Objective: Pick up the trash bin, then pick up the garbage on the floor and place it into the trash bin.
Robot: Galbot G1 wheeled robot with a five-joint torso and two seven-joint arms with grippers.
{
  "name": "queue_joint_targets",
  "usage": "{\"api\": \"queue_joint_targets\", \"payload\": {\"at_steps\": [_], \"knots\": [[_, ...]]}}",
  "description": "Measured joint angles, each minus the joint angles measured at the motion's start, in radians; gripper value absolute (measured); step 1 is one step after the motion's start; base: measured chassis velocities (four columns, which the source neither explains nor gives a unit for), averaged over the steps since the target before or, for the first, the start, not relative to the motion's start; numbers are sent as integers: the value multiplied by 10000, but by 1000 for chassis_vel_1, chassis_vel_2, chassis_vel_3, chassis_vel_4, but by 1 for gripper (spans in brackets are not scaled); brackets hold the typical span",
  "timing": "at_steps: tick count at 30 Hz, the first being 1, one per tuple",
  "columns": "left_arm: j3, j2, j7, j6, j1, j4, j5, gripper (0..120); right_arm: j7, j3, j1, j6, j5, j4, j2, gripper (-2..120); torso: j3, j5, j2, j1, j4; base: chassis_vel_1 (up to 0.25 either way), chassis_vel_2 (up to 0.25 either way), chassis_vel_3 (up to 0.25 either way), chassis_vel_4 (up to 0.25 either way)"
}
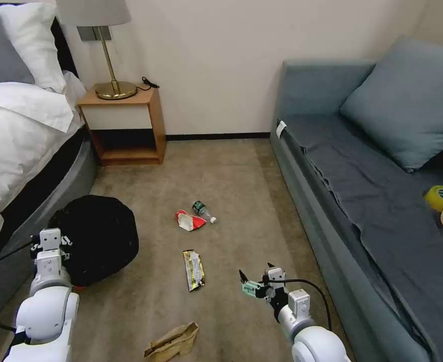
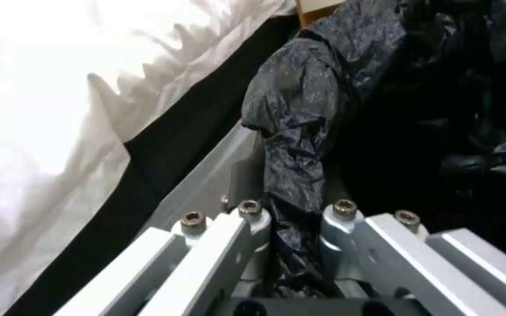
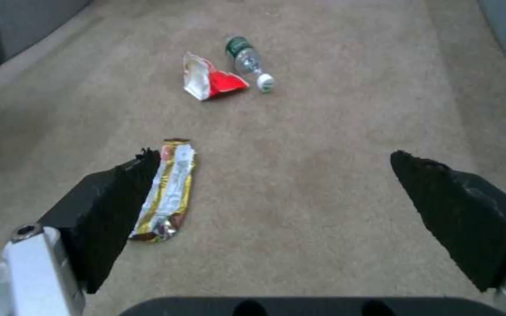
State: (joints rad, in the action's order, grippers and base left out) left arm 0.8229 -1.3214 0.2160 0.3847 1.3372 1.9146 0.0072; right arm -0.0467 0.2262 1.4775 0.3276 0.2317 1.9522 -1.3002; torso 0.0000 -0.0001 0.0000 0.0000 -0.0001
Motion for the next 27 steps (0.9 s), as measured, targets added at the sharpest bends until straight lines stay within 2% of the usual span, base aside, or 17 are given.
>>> {"api": "queue_joint_targets", "payload": {"at_steps": [15, 18, 20, 24, 27], "knots": [[124, 210, -328, -156, -245, -297, 184, 4, 932, -1268, -1706, 577, 13, -1238, 701, 100, 0, 1, 0, 0, 1, 0, 0, 0, 0], [204, 275, -628, -360, -412, -733, 332, 4, 1513, -2098, -3002, 655, 115, -1971, 1192, 100, 0, 0, 0, 0, 2, 0, 0, 0, 0], [209, 290, -686, -424, -438, -827, 354, 4, 1593, -2253, -3222, 662, 140, -2105, 1274, 100, 0, 0, 0, 0, 5, 0, 0, 0, 0], [251, 495, -969, -686, -640, -1538, 440, 4, 2275, -3869, -4750, 694, 378, -3146, 1838, 100, 0, -2, 0, 1, 2, 0, 0, 0, 0], [276, 562, -1041, -690, -663, -1630, 434, 4, 2489, -4367, -5156, 694, 524, -3412, 1965, 100, 1, 1, 0, 1, 3, 0, 0, 0, 0]]}}
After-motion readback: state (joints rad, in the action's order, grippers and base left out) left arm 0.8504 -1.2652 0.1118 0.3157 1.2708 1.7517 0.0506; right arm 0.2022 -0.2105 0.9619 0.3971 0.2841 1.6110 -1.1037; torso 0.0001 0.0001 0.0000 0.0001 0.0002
